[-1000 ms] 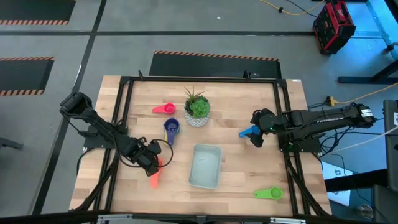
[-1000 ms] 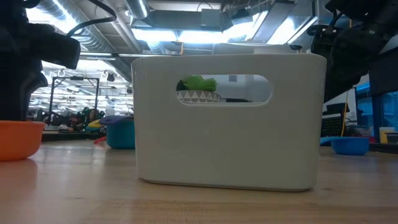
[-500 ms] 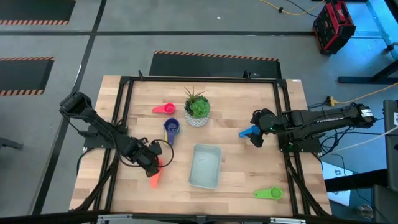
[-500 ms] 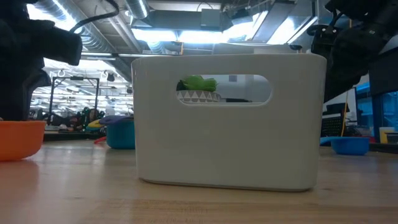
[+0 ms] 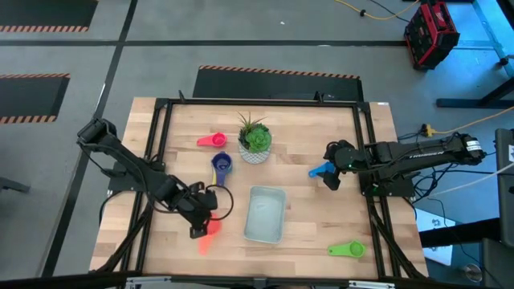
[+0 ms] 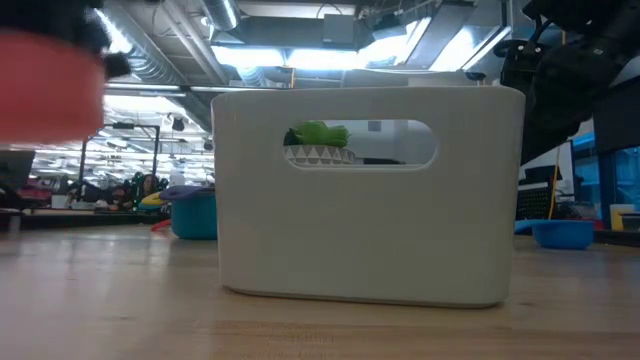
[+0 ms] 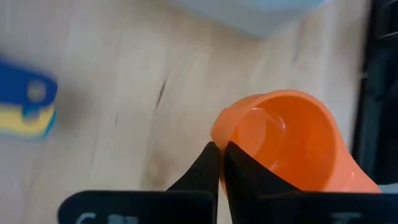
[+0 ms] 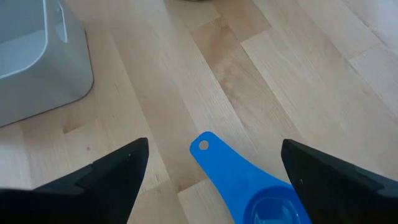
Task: Nest measuring cups in basket
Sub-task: Stack the orange measuring cup on top of the purple measuring cup
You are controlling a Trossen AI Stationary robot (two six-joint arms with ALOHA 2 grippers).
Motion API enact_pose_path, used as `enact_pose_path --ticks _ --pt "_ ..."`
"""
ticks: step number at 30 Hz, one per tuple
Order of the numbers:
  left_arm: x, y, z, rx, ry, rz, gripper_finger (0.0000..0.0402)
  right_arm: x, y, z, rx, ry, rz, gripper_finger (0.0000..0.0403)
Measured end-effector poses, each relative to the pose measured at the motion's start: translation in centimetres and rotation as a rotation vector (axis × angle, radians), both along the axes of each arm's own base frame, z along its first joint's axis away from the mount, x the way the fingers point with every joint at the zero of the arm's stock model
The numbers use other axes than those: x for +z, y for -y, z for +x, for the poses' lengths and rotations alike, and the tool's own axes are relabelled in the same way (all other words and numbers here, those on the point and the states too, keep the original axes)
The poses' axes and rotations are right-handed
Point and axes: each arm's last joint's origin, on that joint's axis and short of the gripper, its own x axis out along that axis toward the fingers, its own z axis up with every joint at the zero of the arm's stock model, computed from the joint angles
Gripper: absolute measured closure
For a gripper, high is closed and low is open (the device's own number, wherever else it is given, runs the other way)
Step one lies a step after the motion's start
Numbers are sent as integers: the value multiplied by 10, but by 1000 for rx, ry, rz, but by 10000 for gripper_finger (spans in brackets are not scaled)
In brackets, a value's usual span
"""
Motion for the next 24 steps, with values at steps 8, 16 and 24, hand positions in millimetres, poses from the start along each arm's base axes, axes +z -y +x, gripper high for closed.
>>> enact_pose_path --ticks 8,16,24 --pt "47 -7 23 -109 177 105 398 0 0 0 0 0 0 33" --pt "79 -36 43 -160 284 246 398 0 0 0 0 0 0 33" --pt "91 -69 56 -209 307 380 398 0 0 0 0 0 0 33"
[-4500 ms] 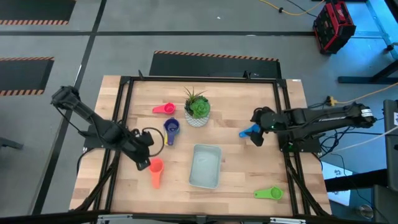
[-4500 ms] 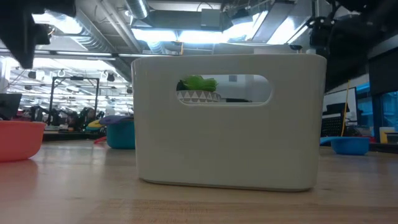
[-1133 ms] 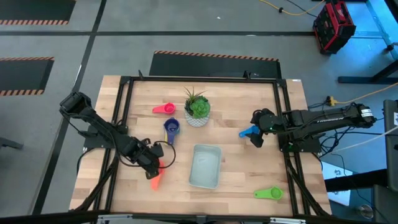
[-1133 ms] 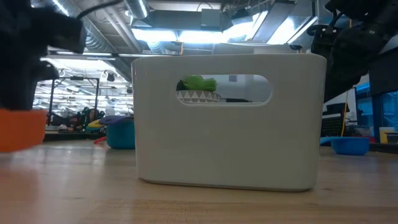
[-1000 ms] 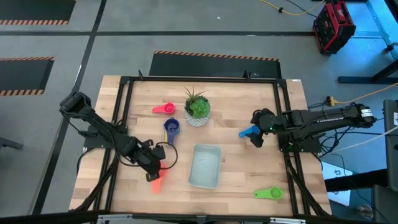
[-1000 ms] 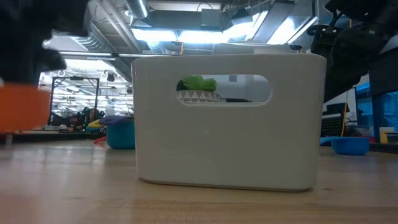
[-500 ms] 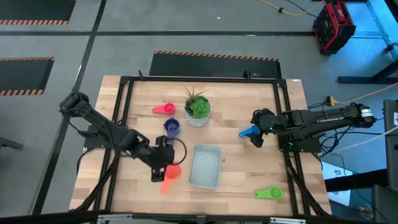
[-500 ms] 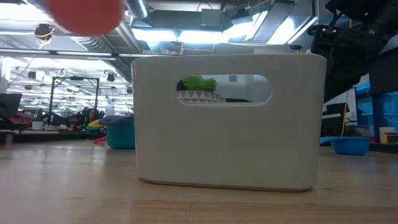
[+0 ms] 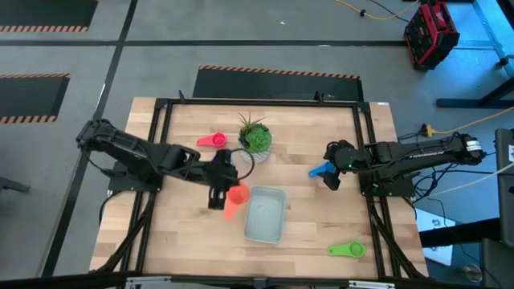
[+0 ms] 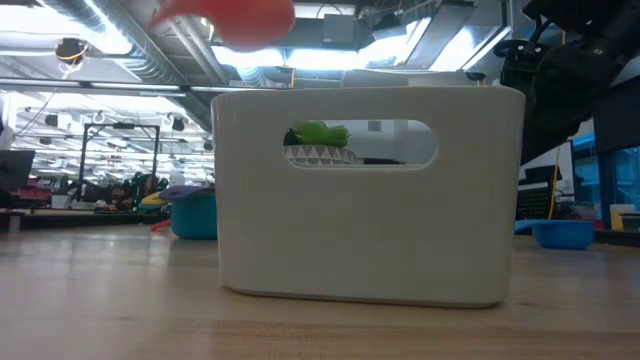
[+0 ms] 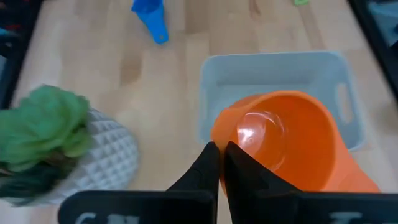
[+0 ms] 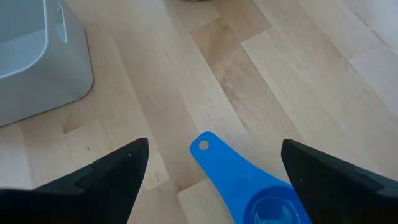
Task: Nest measuring cups in basket
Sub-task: Stack the orange measuring cup on top of the purple measuring cup
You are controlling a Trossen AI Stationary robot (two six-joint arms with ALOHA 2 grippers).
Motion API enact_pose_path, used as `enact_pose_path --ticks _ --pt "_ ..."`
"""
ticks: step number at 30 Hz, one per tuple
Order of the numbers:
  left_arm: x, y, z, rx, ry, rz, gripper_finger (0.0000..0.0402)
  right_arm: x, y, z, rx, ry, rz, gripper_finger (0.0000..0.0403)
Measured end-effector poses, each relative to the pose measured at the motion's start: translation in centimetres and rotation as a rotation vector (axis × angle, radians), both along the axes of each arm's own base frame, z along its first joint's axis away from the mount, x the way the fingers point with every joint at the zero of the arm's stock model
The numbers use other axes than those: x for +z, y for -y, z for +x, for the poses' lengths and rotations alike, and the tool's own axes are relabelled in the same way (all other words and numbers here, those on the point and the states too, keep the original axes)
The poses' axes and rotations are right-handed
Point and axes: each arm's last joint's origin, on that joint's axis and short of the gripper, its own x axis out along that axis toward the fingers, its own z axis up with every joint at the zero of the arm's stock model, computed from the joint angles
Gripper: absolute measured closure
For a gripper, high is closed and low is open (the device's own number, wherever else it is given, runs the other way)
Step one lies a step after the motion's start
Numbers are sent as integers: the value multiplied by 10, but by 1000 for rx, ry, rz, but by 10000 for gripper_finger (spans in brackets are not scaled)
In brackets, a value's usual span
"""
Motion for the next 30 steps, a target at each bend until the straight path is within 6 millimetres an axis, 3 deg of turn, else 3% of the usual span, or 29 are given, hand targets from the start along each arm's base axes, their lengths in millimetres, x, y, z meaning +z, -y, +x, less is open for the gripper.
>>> enact_pose_path --ticks 11,24,30 --pt "-7 -49 0 61 -125 120 398 0 0 0 0 0 0 33" --pt "-16 -107 -12 406 -247 -3 398 0 0 0 0 0 0 33" --pt "-36 -123 -17 501 -302 -95 398 0 0 0 0 0 0 33"
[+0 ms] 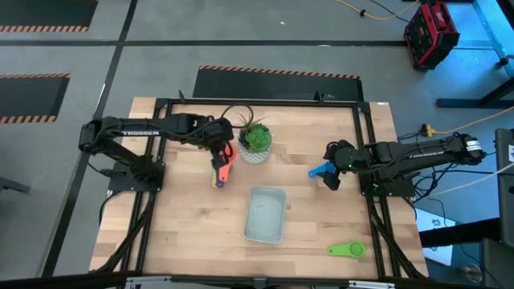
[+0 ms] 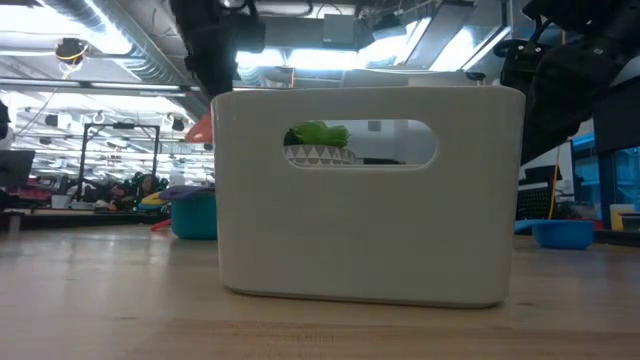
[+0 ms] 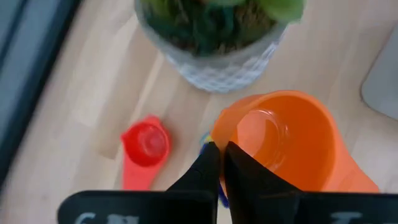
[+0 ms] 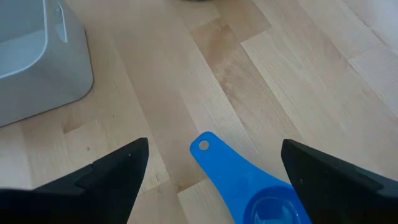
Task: Nest measuring cups in basket
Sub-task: Stack the orange measuring cup on top of the purple measuring cup
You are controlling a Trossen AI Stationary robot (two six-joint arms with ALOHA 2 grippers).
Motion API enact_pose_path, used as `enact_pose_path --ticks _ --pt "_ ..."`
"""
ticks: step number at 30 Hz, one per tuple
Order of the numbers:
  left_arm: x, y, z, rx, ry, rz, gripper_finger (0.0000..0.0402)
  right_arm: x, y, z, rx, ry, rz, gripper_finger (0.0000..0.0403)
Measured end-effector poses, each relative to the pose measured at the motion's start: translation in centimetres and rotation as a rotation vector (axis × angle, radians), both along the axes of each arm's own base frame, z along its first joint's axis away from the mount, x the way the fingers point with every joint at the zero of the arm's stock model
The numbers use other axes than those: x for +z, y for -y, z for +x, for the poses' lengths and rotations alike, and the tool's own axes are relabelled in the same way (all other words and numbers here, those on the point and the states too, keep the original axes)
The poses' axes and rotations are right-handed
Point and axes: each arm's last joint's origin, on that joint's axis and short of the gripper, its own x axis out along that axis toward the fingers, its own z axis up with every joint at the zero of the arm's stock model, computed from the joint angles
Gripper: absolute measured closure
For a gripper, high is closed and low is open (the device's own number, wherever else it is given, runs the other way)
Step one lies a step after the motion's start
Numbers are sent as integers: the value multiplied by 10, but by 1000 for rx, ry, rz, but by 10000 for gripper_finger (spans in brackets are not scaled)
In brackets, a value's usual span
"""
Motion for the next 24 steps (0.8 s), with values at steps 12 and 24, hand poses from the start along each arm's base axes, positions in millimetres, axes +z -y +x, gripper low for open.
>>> enact_pose_path --ticks 12,24 --pt "-32 -13 -11 69 -63 -66 397 0 0 0 0 0 0 33" --pt "-52 -14 -16 93 -84 -89 396 0 0 0 0 0 0 33"
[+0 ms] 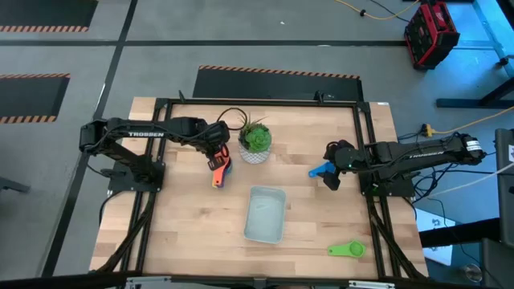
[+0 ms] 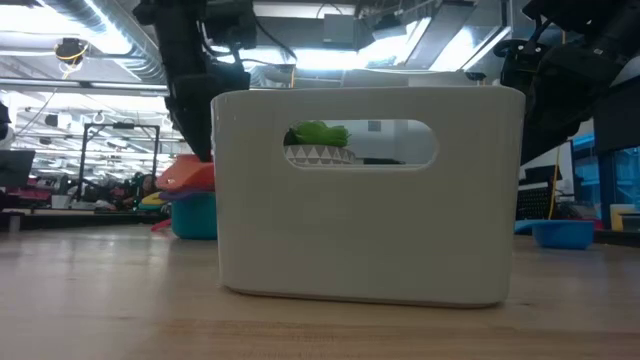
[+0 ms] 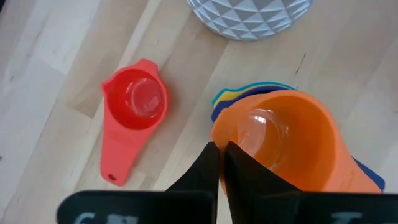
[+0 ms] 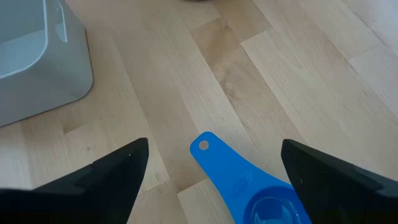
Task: Nest measuring cups in basket
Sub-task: Stack the orange measuring cup on top of the purple measuring cup
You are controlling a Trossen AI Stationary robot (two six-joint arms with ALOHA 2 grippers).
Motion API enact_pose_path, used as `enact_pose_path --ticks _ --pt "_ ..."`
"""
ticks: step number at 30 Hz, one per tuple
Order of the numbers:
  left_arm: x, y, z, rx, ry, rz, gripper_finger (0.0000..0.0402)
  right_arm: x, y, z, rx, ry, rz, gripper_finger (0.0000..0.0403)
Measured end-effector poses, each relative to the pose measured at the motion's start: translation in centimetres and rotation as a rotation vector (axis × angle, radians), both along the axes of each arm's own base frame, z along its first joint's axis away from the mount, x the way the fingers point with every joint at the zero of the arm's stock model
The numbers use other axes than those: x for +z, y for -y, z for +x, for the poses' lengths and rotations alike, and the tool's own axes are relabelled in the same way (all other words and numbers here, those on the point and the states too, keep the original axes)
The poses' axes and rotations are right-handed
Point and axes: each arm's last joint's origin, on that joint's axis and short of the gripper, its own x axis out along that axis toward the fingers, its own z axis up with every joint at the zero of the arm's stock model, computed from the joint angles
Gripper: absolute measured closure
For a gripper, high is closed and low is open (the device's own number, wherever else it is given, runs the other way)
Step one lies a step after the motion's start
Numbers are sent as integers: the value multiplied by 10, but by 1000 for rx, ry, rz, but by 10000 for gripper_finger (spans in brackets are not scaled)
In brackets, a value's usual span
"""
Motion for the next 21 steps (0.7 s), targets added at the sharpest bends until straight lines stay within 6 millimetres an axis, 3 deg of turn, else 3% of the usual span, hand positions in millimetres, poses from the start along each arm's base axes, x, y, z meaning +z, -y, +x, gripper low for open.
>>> enact_pose_path --ticks 12,21 --pt "-6 0 0 3 10 9 341 0 0 0 0 -1 0 33" --pt "-6 0 0 30 16 1 276 0 0 0 0 -1 0 33"
